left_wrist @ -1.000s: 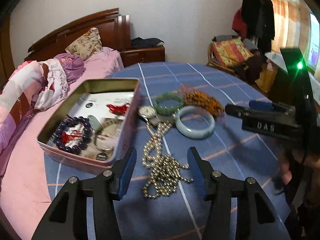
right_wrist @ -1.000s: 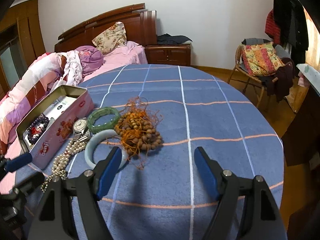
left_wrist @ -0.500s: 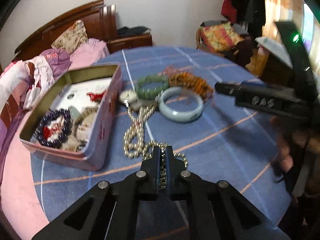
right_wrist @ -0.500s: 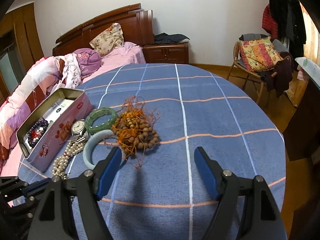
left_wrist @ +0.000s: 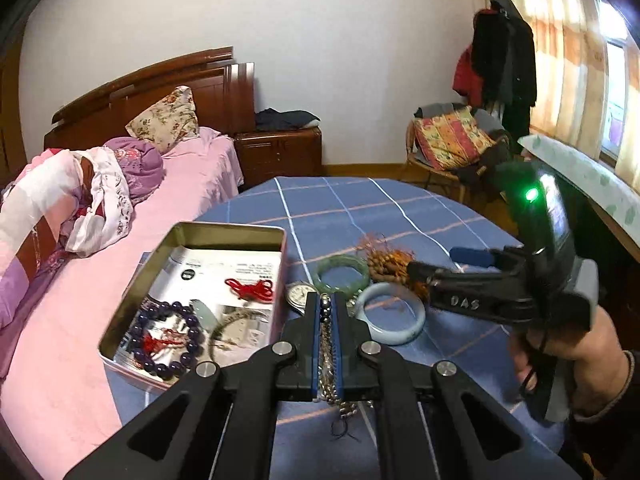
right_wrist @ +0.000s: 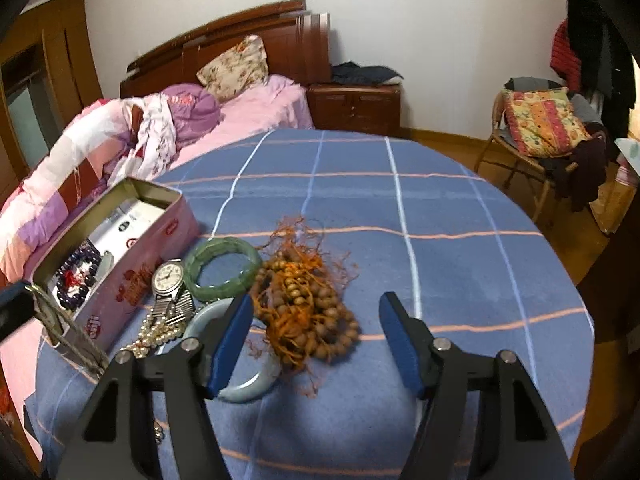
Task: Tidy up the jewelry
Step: 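Grasp the brown wooden bead mala with the right tool while the left tool holds the pearls, then carry the pearls with the left tool while the right tool carries the mala to the tin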
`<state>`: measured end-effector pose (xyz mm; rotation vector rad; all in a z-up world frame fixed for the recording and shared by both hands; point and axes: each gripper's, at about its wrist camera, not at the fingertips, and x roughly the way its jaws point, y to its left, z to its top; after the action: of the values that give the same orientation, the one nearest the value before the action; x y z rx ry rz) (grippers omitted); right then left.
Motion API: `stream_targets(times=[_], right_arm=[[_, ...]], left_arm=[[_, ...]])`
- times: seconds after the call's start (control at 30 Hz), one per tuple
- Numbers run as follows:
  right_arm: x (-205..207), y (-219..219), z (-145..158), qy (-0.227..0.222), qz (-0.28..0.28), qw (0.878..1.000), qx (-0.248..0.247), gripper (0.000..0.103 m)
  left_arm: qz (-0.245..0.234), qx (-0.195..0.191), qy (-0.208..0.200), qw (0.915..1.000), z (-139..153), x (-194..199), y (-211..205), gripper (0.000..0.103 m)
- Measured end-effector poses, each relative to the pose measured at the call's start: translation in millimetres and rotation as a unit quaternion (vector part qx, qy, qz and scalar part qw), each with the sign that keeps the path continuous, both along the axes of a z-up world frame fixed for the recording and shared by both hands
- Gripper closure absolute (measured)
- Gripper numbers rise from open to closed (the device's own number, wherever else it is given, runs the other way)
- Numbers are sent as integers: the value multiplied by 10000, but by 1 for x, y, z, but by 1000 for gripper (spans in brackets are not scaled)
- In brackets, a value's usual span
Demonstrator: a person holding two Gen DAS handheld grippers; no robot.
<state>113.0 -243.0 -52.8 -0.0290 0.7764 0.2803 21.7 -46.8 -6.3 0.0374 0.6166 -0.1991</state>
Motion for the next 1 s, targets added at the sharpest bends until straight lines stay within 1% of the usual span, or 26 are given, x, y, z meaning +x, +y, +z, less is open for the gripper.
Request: stream_targets(times=[0.17,0.2,0.23,0.3,0.37,0.4,0.47,0.67,0.8,1.0], right_arm=[[7,3,-14,261,31,9996,-79,34],[7,2,-16,319,24,9995,-68,36],[8,1,-17,389,47,9992,14,44],[7,-2,-18,434,75,9989,130,48],[6,-4,-18,481,142,9985,199,62],[5,-5,-17,492,193,9982,273,73],[3,-6,-15,474,204,9983,262,78],[-1,-10,-8,306,164,9984,436,81],[-5,-14,4,71,139,9985,529,85],[-8,-14,15,-241,64,9983,532,86]], left_arm=[[-11,-95,-143,9999,10,0,4,99],[-43,-112,-181,9998,12,0,3,99],[-60,-106,-212,9997,14,0,1,99],[-126,-105,-278,9995,19,2,-3,99],[-143,-103,-319,9993,21,3,-4,99],[-149,-119,-344,9992,23,4,-5,99],[-142,-126,-408,9990,27,4,-5,99],[-148,-102,-542,9984,38,8,-6,99],[-163,-88,-602,9980,41,9,-8,99],[-96,-97,-717,9973,46,15,-3,99]])
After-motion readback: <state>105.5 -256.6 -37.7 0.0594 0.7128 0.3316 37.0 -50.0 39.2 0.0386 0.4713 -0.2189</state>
